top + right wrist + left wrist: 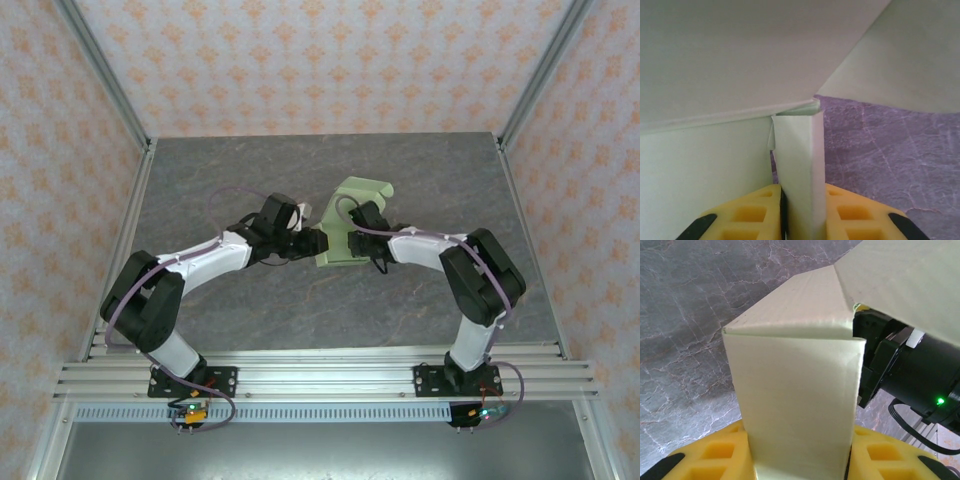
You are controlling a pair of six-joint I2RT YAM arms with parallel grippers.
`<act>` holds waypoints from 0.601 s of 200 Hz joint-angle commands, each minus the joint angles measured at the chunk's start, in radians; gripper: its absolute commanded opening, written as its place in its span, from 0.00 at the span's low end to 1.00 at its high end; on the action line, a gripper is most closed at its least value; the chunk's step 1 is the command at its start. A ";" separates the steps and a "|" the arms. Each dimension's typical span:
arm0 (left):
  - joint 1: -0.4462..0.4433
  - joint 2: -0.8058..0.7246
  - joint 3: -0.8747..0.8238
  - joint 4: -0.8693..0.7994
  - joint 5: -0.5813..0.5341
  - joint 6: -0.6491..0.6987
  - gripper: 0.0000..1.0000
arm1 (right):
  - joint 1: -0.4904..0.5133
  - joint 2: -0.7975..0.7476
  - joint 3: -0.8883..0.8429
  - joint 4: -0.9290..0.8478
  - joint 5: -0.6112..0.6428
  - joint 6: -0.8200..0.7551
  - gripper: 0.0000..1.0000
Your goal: Fold the paper box
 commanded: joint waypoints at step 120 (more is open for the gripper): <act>-0.035 -0.025 0.020 -0.032 -0.017 0.066 0.31 | -0.046 -0.340 -0.196 0.094 -0.019 0.002 0.45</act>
